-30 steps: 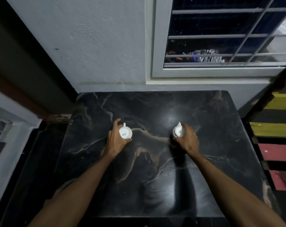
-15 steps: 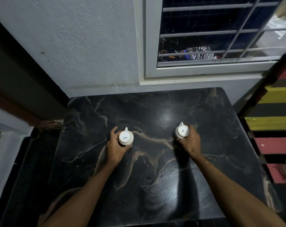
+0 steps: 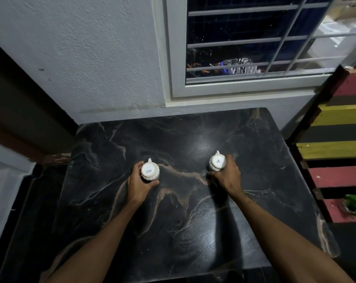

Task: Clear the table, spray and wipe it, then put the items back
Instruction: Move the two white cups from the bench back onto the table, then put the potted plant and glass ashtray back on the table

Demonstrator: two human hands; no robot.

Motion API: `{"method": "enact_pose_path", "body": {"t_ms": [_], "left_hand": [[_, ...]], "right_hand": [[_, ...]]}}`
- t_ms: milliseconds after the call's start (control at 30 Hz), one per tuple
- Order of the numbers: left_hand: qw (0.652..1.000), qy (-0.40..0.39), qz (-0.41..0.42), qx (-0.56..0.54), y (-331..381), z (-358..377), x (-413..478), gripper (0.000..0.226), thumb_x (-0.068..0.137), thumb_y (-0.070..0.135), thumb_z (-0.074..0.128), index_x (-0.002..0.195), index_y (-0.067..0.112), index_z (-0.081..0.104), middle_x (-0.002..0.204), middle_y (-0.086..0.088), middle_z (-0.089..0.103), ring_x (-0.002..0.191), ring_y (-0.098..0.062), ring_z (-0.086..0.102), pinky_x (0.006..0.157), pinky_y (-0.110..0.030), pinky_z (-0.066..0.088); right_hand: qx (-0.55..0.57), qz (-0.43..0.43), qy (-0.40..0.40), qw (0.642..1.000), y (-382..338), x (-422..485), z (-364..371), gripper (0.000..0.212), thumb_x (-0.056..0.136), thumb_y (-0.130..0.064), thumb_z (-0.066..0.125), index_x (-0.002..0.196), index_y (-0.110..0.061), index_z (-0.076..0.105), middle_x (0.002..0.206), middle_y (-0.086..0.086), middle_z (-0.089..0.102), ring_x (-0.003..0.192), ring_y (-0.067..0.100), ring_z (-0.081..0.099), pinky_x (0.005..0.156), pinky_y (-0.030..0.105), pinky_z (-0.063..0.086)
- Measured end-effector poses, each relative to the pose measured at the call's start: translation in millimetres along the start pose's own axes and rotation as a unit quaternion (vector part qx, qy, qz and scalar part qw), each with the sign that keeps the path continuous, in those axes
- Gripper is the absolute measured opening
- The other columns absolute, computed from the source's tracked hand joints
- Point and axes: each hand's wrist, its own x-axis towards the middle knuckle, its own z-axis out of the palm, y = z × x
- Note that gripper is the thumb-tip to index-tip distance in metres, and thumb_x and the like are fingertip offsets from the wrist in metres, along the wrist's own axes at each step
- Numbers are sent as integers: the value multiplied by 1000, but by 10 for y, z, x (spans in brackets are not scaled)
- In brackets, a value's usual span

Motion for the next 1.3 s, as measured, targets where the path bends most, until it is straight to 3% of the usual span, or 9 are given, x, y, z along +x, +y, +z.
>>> {"method": "enact_pose_path", "body": {"t_ms": [167, 300, 467, 567, 700, 833, 1067, 1200, 1300], "left_hand": [[1000, -16, 9, 25, 241, -98, -147, 118, 53, 18, 101, 151, 25, 36, 150, -6, 52, 135, -24, 54, 114, -48, 46], [997, 2, 59, 48, 602, -128, -353, 108, 64, 18, 97, 153, 15, 36, 158, -10, 39, 142, -27, 43, 115, -33, 36], [980, 21, 177, 89, 1191, 146, -513, 90, 76, 26, 89, 151, 15, 41, 167, -7, 24, 152, -27, 30, 123, -46, 32], [967, -7, 240, 88, 1599, 626, -659, 80, 77, 26, 87, 146, 13, 48, 166, -6, 25, 153, -24, 29, 124, -43, 29], [953, -71, 286, 76, 2181, 1507, -998, 69, 78, 22, 86, 140, 13, 56, 163, -7, 32, 148, -24, 36, 119, -31, 32], [934, -138, 320, 80, 2615, 2630, -1372, 57, 81, 22, 84, 132, 11, 61, 159, -11, 40, 145, -26, 42, 119, -32, 32], [905, -305, 274, 115, 2952, 4967, -2032, 57, 83, 20, 82, 134, 13, 60, 151, -10, 51, 144, -23, 43, 119, -27, 29], [889, -392, 178, 154, 2750, 6173, -2251, 79, 75, 13, 88, 142, 3, 49, 143, -13, 54, 132, -27, 52, 103, -15, 30], [883, -423, 139, 149, 2409, 6882, -2299, 77, 64, 12, 92, 127, 12, 48, 115, 4, 54, 109, -9, 50, 84, -4, 37]], "right_hand": [[-32, -15, -12, 999, -53, -147, -174, 82, 60, -58, 87, 124, -26, 48, 126, 3, 56, 116, 26, 52, 90, 44, 50], [-52, -34, 22, 998, -177, -393, -396, 84, 73, -66, 75, 138, -23, 43, 139, 7, 45, 127, 28, 44, 99, 46, 47], [-50, -83, 79, 992, -186, -679, -850, 68, 85, -52, 69, 140, -18, 46, 143, 7, 42, 129, 27, 42, 105, 44, 44], [-44, -93, 116, 988, 36, -793, -1263, 60, 88, -45, 68, 137, -16, 50, 142, 6, 43, 129, 24, 43, 106, 40, 44], [-19, -70, 176, 982, 553, -788, -1971, 51, 88, -35, 72, 131, -13, 57, 137, 7, 48, 127, 25, 45, 107, 38, 42], [12, -12, 225, 974, 1348, -640, -2737, 47, 87, -30, 73, 128, -12, 60, 130, 8, 54, 123, 26, 51, 106, 38, 43], [77, 124, 304, 942, 3259, -326, -3927, 34, 84, -10, 69, 118, -9, 65, 122, 10, 61, 117, 29, 56, 104, 40, 44], [88, 221, 298, 924, 4379, -75, -4299, 34, 86, -4, 66, 120, -7, 64, 122, 13, 62, 115, 32, 59, 99, 37, 44], [88, 261, 258, 926, 5104, 205, -4370, 33, 88, -4, 66, 122, -6, 63, 121, 14, 61, 118, 32, 57, 96, 31, 40]]}}
